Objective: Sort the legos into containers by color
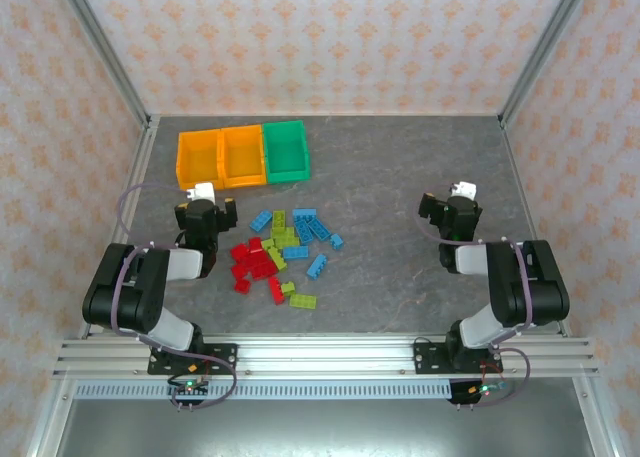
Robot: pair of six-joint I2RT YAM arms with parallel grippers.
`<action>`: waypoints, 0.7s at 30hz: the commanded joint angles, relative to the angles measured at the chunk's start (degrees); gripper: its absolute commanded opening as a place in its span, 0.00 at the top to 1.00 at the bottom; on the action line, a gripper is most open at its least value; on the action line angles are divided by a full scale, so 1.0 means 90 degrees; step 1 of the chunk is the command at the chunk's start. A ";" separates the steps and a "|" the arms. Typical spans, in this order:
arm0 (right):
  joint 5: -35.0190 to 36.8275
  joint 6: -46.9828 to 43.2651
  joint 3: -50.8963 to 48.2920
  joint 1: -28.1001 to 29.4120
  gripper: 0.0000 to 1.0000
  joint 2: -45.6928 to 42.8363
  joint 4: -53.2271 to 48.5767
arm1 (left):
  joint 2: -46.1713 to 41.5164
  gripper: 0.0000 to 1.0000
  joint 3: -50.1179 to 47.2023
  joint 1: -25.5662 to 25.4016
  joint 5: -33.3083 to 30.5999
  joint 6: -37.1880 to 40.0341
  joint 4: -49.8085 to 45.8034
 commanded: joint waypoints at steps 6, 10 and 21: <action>-0.0037 -0.0071 0.0052 -0.0039 0.01 -0.0067 0.0075 | -0.0109 0.00 0.0122 -0.0018 -0.0018 -0.0018 0.0175; -0.0036 -0.0064 0.0052 -0.0039 0.01 -0.0069 0.0071 | -0.0104 0.00 0.0124 -0.0018 -0.0021 -0.0013 0.0175; 0.0528 0.0656 0.1212 -0.0027 0.01 -0.1447 -0.3166 | -0.0104 0.00 0.0122 -0.0018 -0.0012 -0.0016 0.0175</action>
